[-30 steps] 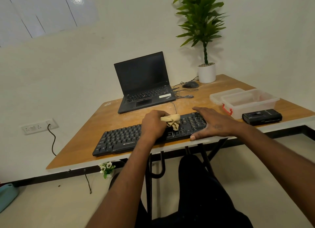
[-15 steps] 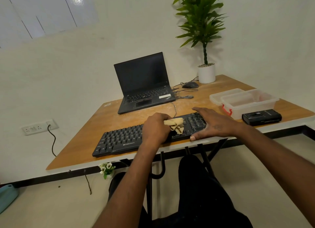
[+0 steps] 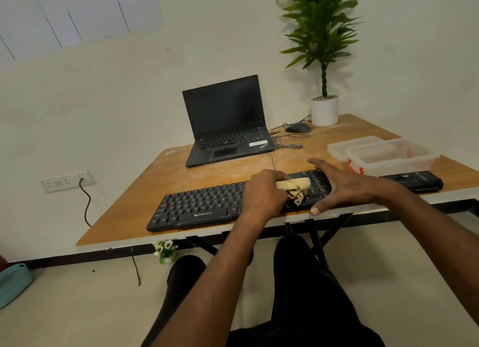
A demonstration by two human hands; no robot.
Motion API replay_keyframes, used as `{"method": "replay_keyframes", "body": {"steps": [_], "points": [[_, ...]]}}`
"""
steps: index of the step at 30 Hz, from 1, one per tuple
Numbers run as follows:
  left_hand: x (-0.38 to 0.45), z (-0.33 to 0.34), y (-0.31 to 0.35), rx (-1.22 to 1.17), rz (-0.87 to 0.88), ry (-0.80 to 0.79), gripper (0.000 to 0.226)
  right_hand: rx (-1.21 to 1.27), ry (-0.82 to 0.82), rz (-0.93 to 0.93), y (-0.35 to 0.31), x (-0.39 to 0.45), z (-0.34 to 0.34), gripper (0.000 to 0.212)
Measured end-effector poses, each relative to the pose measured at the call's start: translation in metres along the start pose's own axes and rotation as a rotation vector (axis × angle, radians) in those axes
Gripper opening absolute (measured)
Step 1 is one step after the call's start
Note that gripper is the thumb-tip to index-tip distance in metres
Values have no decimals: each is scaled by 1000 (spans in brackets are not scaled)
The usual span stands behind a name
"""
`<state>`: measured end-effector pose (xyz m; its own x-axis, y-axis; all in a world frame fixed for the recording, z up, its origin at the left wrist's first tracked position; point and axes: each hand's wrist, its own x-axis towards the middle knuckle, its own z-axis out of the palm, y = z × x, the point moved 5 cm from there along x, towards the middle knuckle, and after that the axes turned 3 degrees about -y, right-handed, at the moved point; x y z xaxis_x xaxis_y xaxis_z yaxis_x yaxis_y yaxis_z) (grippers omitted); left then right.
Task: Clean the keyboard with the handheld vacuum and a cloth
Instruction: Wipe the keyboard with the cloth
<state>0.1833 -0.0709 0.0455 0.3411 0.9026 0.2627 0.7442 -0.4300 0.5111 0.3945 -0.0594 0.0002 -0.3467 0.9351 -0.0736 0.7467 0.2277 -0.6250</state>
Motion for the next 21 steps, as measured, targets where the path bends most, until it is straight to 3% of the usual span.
{"method": "replay_keyframes", "body": {"steps": [11, 21], "points": [[-9, -29, -42, 82, -79, 35, 40, 30, 16, 9, -5, -9, -3, 134], [-1, 0, -2, -70, -5, -64, 37, 13, 67, 4, -6, -6, 0, 135]]}}
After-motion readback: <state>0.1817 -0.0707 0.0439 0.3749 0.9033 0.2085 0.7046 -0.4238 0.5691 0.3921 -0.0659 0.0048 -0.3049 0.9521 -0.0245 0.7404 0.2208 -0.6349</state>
